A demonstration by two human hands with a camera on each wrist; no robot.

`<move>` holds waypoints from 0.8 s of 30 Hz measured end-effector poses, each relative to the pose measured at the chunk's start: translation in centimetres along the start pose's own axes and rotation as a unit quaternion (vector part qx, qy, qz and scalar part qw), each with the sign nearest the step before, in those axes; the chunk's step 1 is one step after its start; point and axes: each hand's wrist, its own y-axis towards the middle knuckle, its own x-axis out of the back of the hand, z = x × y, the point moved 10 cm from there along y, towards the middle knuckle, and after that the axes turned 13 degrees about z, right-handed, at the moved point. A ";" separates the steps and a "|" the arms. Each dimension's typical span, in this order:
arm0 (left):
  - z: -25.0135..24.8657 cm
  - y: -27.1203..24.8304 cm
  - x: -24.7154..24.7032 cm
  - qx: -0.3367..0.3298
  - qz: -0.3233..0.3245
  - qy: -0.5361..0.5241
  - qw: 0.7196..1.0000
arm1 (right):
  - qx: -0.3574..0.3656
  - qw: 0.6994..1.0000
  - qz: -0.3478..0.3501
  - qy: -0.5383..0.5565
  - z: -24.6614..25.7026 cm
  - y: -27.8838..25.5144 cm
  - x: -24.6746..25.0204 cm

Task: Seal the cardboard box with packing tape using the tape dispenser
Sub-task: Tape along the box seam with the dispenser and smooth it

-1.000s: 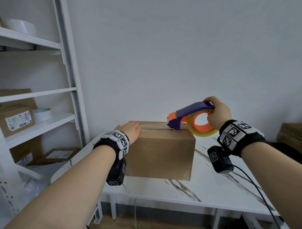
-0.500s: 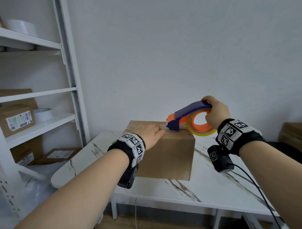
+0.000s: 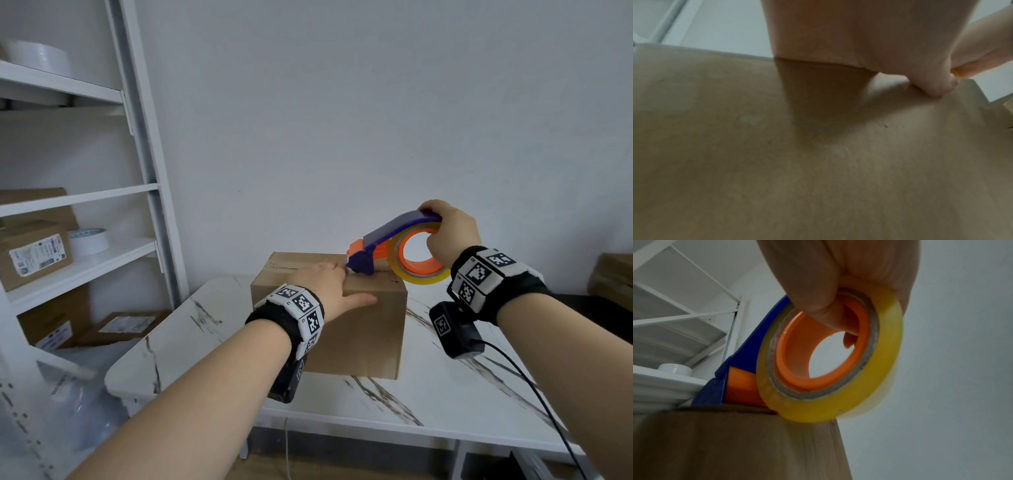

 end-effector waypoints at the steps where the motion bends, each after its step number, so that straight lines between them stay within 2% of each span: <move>1: 0.2 0.1 -0.1 -0.001 0.001 -0.002 1.000 | -0.001 1.000 0.002 0.004 0.1 0.1 0.0; 7: 2.4 0.6 -0.6 -0.028 0.018 -0.031 0.999 | -0.007 0.999 0.022 0.030 1.1 0.0 -1.0; 19: 3.3 0.4 -1.0 -0.013 0.017 -0.013 1.000 | 0.020 0.999 0.033 0.015 1.9 -0.5 -1.3; 24: 3.3 0.4 -1.1 -0.003 0.026 -0.016 1.000 | -0.009 0.999 0.034 0.013 0.0 -0.5 0.0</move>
